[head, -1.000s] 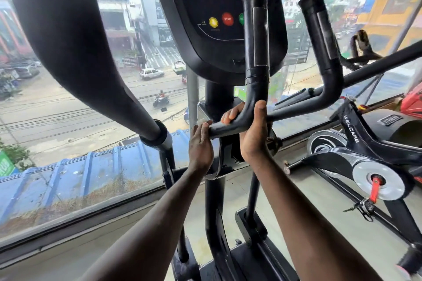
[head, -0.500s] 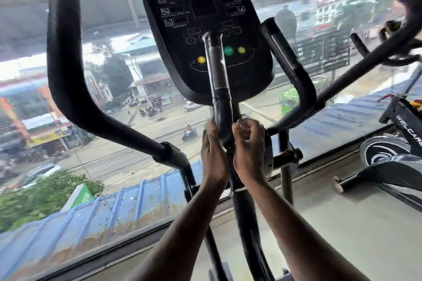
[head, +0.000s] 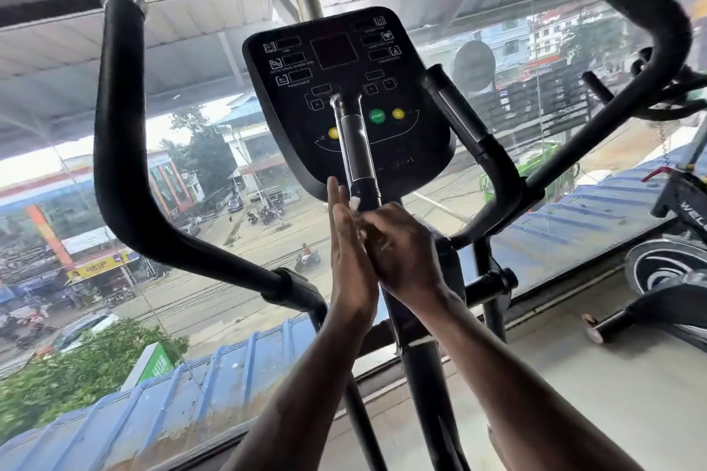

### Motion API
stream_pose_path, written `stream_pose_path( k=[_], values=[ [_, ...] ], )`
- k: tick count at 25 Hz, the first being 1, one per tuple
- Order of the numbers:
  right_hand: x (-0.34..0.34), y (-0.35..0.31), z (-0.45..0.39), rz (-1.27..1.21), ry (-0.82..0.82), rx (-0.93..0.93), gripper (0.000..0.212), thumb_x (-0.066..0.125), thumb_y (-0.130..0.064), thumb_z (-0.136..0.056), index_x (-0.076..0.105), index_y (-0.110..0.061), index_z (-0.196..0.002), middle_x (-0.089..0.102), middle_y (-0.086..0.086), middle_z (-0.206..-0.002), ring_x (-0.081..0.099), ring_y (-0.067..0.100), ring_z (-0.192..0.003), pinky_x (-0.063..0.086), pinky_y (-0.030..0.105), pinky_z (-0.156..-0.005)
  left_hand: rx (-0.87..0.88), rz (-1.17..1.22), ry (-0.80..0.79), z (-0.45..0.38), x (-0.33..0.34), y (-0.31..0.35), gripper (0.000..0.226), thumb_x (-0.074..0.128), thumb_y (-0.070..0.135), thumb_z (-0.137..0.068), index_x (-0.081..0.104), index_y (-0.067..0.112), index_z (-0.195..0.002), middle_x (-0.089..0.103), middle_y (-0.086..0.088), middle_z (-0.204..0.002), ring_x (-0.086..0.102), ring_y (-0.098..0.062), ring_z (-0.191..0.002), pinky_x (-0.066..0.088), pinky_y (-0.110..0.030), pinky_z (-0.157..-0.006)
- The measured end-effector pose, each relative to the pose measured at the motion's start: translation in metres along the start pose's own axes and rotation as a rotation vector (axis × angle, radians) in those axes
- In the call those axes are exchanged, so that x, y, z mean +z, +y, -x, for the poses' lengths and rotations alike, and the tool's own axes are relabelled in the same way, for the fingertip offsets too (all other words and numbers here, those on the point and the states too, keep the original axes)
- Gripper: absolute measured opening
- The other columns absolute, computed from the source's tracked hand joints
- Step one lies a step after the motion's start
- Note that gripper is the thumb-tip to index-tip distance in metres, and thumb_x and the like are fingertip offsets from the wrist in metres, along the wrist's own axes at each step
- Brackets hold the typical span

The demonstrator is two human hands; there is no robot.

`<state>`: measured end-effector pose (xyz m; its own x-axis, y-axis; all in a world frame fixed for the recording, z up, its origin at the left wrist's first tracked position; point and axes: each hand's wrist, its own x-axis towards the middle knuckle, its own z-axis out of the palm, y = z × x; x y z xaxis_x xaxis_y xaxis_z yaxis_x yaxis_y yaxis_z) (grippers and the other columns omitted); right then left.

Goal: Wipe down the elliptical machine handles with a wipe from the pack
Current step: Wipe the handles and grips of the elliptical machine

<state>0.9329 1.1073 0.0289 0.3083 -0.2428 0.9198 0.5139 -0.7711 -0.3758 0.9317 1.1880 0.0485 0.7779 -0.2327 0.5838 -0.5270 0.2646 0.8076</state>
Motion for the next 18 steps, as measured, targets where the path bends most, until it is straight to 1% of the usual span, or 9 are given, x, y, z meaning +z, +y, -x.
stream_pose_path(
  k=[3, 5, 7, 9, 11, 12, 14, 16, 18],
  values=[
    [0.001, -0.001, -0.013, -0.028, 0.135, 0.099, 0.019, 0.062, -0.012, -0.085, 0.07, -0.018, -0.101, 0.06, -0.003, -0.091, 0.058, 0.008, -0.079, 0.049, 0.025, -0.066, -0.033, 0.017, -0.037, -0.009, -0.001, 0.007, 0.073, 0.021, 0.07, -0.085, 0.013, 0.043, -0.152, 0.02, 0.012, -0.159, 0.033, 0.007, -0.134, 0.047, -0.006, -0.087],
    [0.002, -0.005, -0.009, 0.001, 0.032, 0.061, 0.029, 0.062, -0.018, -0.088, 0.064, -0.023, -0.116, 0.055, -0.004, -0.109, 0.06, 0.012, -0.089, 0.052, 0.026, -0.069, -0.038, 0.042, -0.074, -0.013, -0.003, 0.007, 0.077, 0.022, 0.078, -0.085, 0.009, 0.044, -0.152, 0.019, 0.012, -0.16, 0.029, 0.0, -0.141, 0.041, -0.018, -0.104],
    [0.002, -0.005, -0.002, 0.058, -0.089, -0.052, 0.033, 0.064, -0.02, -0.087, 0.062, -0.022, -0.12, 0.055, -0.005, -0.118, 0.059, 0.011, -0.099, 0.049, 0.02, -0.078, -0.015, 0.051, -0.119, -0.015, -0.006, 0.005, 0.09, 0.028, 0.087, -0.075, 0.008, 0.045, -0.152, 0.014, 0.013, -0.162, 0.019, -0.002, -0.147, 0.025, -0.031, -0.118],
    [0.0, -0.003, -0.008, 0.05, -0.042, -0.12, 0.02, 0.066, -0.014, -0.086, 0.067, -0.016, -0.105, 0.061, -0.004, -0.104, 0.058, 0.006, -0.091, 0.046, 0.015, -0.075, -0.001, 0.041, -0.181, -0.018, -0.007, 0.005, 0.098, 0.031, 0.092, -0.069, 0.007, 0.046, -0.152, 0.009, 0.016, -0.163, 0.015, 0.002, -0.146, 0.024, -0.027, -0.116],
    [0.003, 0.001, -0.024, -0.008, 0.091, -0.067, 0.015, 0.061, -0.006, -0.084, 0.069, -0.015, -0.094, 0.062, -0.004, -0.091, 0.054, -0.001, -0.082, 0.045, 0.012, -0.071, -0.002, 0.06, -0.152, -0.024, -0.004, 0.014, 0.081, 0.022, 0.081, -0.082, 0.008, 0.043, -0.153, 0.01, 0.016, -0.162, 0.02, 0.002, -0.143, 0.037, -0.019, -0.105],
    [0.006, 0.005, -0.035, -0.018, 0.155, 0.002, 0.022, 0.056, -0.003, -0.084, 0.069, -0.015, -0.097, 0.061, -0.001, -0.092, 0.053, 0.0, -0.083, 0.043, 0.01, -0.07, -0.029, 0.101, -0.106, -0.03, -0.001, 0.018, 0.071, 0.018, 0.071, -0.09, 0.011, 0.04, -0.153, 0.014, 0.013, -0.162, 0.023, -0.002, -0.143, 0.042, -0.015, -0.097],
    [0.007, 0.014, -0.056, -0.013, 0.195, 0.126, 0.038, 0.054, 0.004, -0.082, 0.069, -0.015, -0.112, 0.059, 0.004, -0.098, 0.055, 0.006, -0.086, 0.041, 0.005, -0.072, -0.093, 0.156, -0.035, -0.051, 0.005, 0.028, 0.063, 0.012, 0.06, -0.097, 0.023, 0.033, -0.153, 0.03, 0.007, -0.158, 0.031, -0.013, -0.143, 0.038, -0.021, -0.102],
    [0.007, 0.018, -0.058, -0.062, 0.146, 0.142, 0.04, 0.059, 0.002, -0.082, 0.067, -0.014, -0.118, 0.061, 0.004, -0.098, 0.059, 0.008, -0.085, 0.045, 0.008, -0.075, -0.134, 0.13, -0.033, -0.071, 0.01, 0.037, 0.065, 0.012, 0.064, -0.096, 0.043, 0.028, -0.14, 0.057, 0.009, -0.137, 0.051, -0.012, -0.128, 0.037, -0.031, -0.11],
    [0.004, 0.015, -0.051, -0.081, 0.104, 0.055, 0.032, 0.063, -0.011, -0.084, 0.068, -0.014, -0.116, 0.062, 0.002, -0.097, 0.061, 0.009, -0.082, 0.052, 0.02, -0.071, -0.153, 0.104, -0.03, -0.084, 0.015, 0.044, 0.06, 0.012, 0.065, -0.096, 0.058, 0.031, -0.113, 0.073, 0.018, -0.088, 0.067, 0.0, -0.088, 0.053, -0.02, -0.086]
  ],
)
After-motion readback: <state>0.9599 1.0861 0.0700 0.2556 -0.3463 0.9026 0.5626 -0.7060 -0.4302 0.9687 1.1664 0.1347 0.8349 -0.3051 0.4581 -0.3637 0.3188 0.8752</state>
